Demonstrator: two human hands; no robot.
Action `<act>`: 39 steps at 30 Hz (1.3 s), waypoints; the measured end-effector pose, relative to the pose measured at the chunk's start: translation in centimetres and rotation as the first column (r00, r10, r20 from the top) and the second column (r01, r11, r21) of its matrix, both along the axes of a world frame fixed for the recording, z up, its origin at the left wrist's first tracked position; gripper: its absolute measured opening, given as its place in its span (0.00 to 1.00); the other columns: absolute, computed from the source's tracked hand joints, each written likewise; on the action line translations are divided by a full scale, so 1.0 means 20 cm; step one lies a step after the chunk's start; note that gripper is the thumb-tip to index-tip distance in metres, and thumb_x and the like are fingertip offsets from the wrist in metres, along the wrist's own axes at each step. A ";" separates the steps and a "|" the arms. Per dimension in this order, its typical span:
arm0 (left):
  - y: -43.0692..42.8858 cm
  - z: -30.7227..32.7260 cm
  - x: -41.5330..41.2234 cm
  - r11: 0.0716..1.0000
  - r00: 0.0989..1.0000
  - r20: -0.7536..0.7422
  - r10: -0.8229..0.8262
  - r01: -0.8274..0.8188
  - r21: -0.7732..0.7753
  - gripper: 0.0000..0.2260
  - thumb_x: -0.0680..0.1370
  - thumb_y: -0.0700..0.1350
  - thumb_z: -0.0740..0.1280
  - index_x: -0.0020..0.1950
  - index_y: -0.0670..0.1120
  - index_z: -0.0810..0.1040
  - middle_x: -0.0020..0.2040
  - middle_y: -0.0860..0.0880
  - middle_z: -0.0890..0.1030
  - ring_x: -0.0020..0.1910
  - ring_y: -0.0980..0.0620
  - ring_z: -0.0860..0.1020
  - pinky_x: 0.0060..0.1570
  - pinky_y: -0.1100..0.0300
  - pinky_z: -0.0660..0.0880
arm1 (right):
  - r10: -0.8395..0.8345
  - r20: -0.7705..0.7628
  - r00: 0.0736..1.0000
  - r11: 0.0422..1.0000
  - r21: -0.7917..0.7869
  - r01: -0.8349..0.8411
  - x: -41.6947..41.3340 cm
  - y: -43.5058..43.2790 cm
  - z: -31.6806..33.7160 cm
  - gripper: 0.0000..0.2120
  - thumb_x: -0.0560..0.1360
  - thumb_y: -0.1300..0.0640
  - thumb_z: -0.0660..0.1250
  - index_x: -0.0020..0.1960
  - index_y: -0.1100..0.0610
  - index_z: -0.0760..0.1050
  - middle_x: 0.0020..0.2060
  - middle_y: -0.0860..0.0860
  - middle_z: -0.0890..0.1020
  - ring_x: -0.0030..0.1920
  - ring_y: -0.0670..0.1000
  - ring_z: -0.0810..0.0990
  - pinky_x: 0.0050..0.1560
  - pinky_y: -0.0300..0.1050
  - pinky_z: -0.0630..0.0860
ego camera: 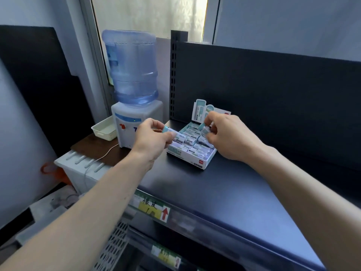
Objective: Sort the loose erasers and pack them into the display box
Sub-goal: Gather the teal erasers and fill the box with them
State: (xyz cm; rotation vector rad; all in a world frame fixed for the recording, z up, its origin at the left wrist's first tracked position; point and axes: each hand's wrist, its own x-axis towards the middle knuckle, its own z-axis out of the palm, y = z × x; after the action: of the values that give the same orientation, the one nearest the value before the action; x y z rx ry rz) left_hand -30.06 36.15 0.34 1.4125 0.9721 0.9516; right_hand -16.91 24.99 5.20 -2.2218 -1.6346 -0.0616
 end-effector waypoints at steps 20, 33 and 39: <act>0.10 0.00 0.13 0.998 0.939 -0.342 -0.023 0.001 -0.066 0.08 0.71 0.37 0.72 0.34 0.43 0.75 0.32 0.46 0.76 0.30 0.52 0.70 0.29 0.64 0.68 | 0.121 -0.089 0.989 0.987 -0.092 -0.129 0.15 0.24 -0.03 0.08 0.77 0.62 0.62 0.56 0.56 0.73 0.47 0.51 0.77 0.47 0.53 0.74 0.45 0.47 0.74; 0.18 -0.02 0.11 0.978 0.915 -0.373 -0.151 0.083 -0.190 0.07 0.71 0.35 0.72 0.42 0.43 0.76 0.38 0.45 0.78 0.31 0.53 0.71 0.28 0.65 0.70 | 0.132 -0.132 0.982 0.957 -0.241 -0.161 0.08 0.41 -0.10 0.03 0.74 0.61 0.66 0.47 0.54 0.76 0.43 0.50 0.78 0.43 0.52 0.76 0.39 0.42 0.72; 0.21 -0.02 0.08 0.964 0.885 -0.389 -0.254 0.198 -0.179 0.07 0.71 0.35 0.72 0.44 0.42 0.76 0.35 0.46 0.77 0.30 0.54 0.72 0.27 0.66 0.70 | 0.097 -0.077 0.992 0.950 -0.289 -0.115 0.03 0.46 -0.08 0.04 0.74 0.63 0.68 0.47 0.56 0.78 0.40 0.48 0.76 0.42 0.50 0.75 0.42 0.43 0.73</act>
State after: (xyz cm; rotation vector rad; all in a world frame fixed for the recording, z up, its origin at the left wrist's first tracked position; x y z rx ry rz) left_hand -28.41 40.42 -0.10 1.6033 1.1226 0.4108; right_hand -16.23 34.22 3.55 -2.3136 -1.8258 0.2941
